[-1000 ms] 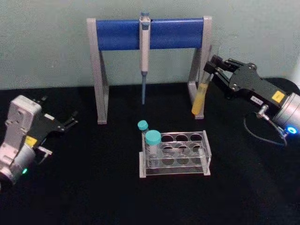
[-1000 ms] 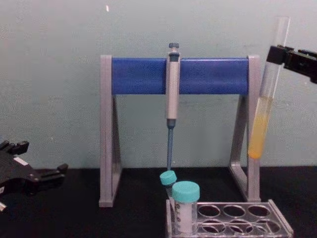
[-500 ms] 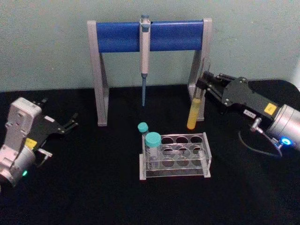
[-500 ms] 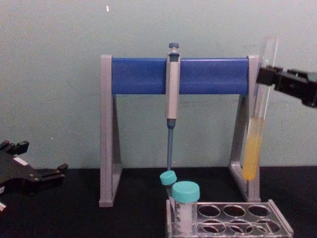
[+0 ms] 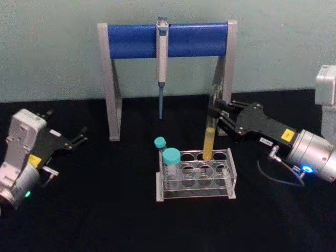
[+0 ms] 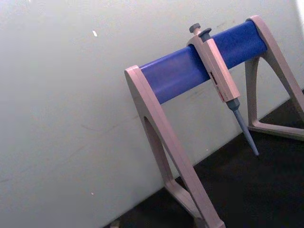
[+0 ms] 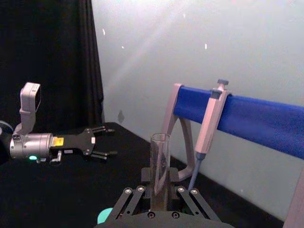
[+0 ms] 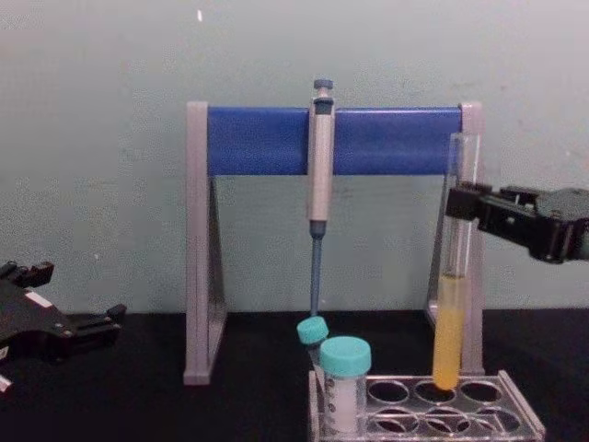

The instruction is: Pick up the test tube from the test tube rack, shake it, then place it back into the test tube rack.

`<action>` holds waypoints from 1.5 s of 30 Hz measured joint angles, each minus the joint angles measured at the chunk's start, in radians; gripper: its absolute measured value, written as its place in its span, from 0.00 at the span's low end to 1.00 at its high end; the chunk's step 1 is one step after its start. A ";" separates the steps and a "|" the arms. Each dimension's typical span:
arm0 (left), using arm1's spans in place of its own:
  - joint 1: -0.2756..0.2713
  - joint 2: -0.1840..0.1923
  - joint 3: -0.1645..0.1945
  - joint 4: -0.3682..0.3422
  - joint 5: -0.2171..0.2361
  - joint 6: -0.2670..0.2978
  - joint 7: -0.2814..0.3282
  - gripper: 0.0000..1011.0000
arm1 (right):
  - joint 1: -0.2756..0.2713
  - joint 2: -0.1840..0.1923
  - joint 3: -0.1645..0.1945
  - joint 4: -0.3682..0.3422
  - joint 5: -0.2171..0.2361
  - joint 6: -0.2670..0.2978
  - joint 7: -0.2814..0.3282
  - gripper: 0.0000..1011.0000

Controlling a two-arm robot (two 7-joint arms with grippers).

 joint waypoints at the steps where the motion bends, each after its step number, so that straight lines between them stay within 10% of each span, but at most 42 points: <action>1: 0.000 0.000 0.000 0.000 0.000 0.000 0.000 0.99 | 0.002 -0.002 -0.003 0.005 -0.002 -0.001 0.001 0.22; 45: 0.000 0.000 0.000 0.000 0.000 0.000 0.000 0.99 | 0.058 -0.066 -0.064 0.141 -0.117 0.014 -0.018 0.22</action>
